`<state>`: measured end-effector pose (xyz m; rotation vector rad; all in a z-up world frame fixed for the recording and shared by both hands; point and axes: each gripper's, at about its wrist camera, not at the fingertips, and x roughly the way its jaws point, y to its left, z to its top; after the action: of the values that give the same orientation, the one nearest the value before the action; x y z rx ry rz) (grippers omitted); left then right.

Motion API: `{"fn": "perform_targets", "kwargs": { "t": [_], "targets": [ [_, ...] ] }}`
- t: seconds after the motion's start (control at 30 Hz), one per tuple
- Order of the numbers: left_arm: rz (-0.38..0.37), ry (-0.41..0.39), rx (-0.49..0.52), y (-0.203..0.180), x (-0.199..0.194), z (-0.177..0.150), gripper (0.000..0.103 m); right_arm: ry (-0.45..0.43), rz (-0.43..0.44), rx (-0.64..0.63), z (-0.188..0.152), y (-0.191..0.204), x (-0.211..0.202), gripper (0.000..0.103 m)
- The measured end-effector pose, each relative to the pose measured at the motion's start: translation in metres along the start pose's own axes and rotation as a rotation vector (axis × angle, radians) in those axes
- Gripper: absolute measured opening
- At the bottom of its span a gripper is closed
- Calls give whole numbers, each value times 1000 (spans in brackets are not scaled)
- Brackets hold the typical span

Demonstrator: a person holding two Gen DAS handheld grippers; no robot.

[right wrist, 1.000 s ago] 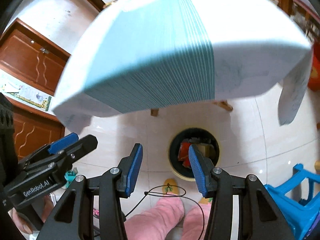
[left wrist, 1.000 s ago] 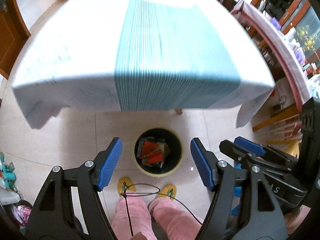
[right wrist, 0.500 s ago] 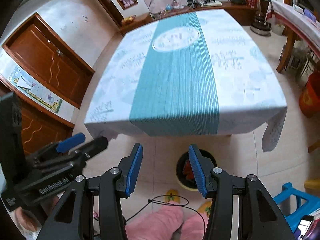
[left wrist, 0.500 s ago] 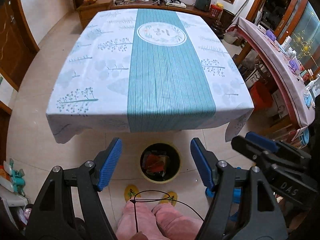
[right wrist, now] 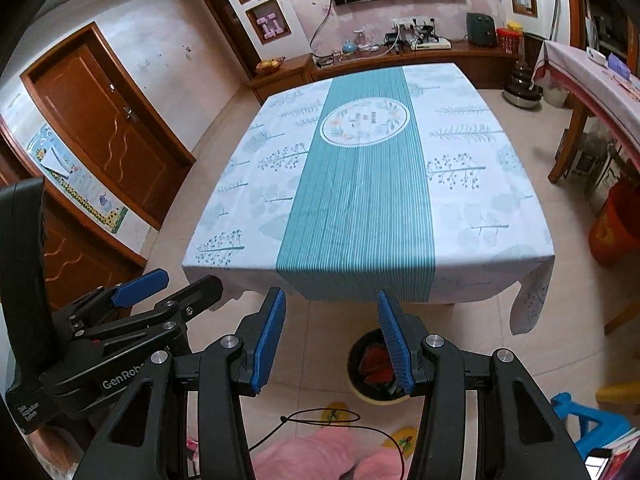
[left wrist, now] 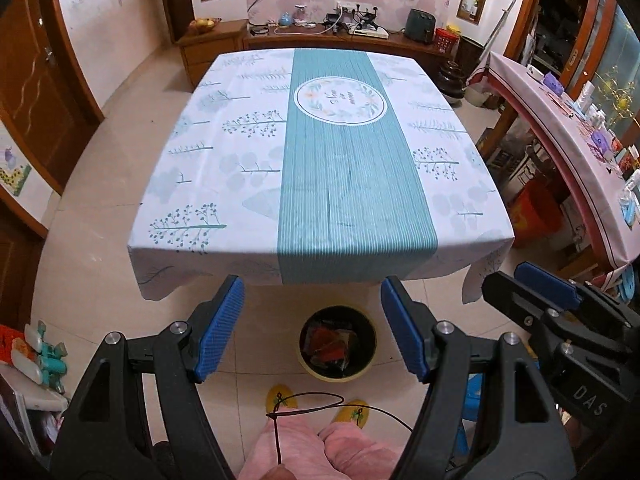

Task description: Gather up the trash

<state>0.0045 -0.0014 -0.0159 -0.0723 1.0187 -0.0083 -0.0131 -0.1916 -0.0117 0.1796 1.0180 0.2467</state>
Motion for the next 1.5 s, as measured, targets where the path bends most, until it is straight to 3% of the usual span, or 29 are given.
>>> {"fn": "perform_targets", "kwargs": {
  "t": [0.77,1.5],
  "targets": [
    [26,-14,-6,-4,-13,-12,68,-33,-20,-50,-8,6,-15,49],
    [15,-15,35,-3,-4,2,68,-26,-28,-42,3,-8,-6,49]
  ]
}}
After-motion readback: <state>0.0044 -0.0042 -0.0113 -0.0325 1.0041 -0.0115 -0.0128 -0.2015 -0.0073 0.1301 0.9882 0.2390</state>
